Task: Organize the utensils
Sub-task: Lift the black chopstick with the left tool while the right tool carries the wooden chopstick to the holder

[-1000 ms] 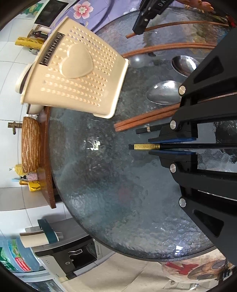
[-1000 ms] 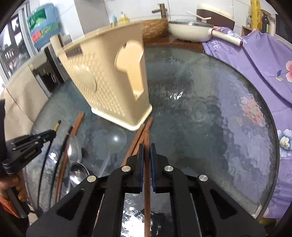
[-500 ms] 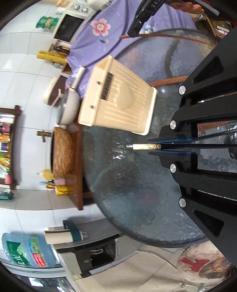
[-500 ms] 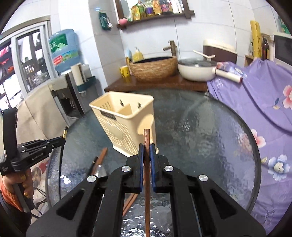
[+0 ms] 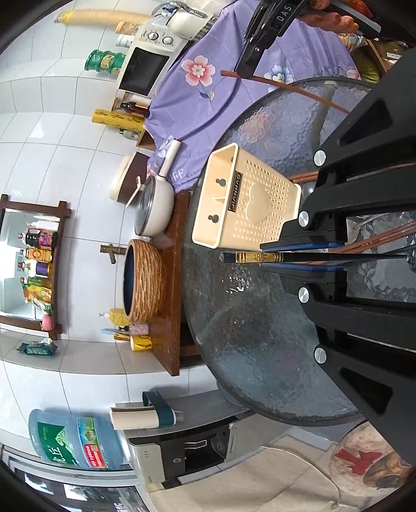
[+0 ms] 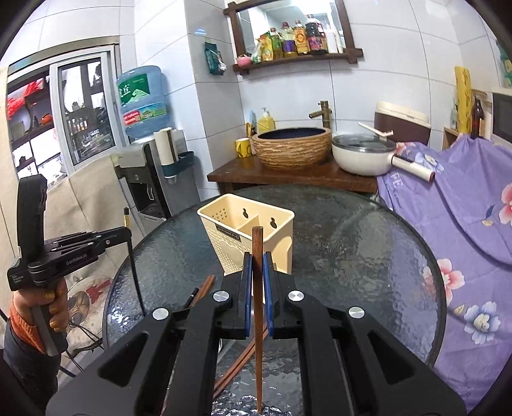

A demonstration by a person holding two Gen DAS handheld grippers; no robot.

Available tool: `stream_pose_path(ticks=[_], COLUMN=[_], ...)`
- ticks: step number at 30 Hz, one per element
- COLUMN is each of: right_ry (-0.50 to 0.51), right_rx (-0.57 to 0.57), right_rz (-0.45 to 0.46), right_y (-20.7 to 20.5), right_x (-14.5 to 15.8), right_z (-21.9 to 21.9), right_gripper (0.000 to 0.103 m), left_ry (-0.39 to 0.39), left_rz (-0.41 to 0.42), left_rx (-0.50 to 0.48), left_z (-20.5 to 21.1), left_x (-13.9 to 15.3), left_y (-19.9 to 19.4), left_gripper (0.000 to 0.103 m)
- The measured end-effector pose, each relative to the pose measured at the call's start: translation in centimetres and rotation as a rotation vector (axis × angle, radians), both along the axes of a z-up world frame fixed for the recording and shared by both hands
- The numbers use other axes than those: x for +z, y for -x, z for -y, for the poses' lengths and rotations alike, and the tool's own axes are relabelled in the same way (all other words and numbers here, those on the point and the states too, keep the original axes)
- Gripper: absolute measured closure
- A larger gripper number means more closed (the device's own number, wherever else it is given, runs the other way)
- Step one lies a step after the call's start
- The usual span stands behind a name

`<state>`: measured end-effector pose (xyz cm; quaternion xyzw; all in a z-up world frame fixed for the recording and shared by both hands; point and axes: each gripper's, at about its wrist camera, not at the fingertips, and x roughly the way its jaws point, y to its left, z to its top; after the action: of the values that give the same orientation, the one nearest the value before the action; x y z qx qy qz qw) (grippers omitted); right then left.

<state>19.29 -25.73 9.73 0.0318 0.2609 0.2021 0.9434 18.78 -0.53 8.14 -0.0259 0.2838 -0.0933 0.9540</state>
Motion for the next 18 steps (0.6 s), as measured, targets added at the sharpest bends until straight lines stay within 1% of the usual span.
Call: stream_pose_path(ticks=[4,12,18], right_ry=[0.01,0.027,0.011], right_rx=[0.016,0.036,0.06], right_rz=[0.024,0.048,0.045], right_y=[1.0,1.3,0.4], right_x=[0.8,2.3,4.4], right_z=[-0.3,-0.8,-1.0], right_gripper=[0.096,0.096,0.096], left_ry=[0.008,0.01,0.022], left_rz=[0.019,0.055,0.086], left_rx=[-0.001,-0.008,-0.028], left_z=[-0.2,-0.6,-0.7], left_x=[0.8,2.5,5.1], left_y=[0.5,1.1,0.7], left_gripper=[0.096,0.096,0.096])
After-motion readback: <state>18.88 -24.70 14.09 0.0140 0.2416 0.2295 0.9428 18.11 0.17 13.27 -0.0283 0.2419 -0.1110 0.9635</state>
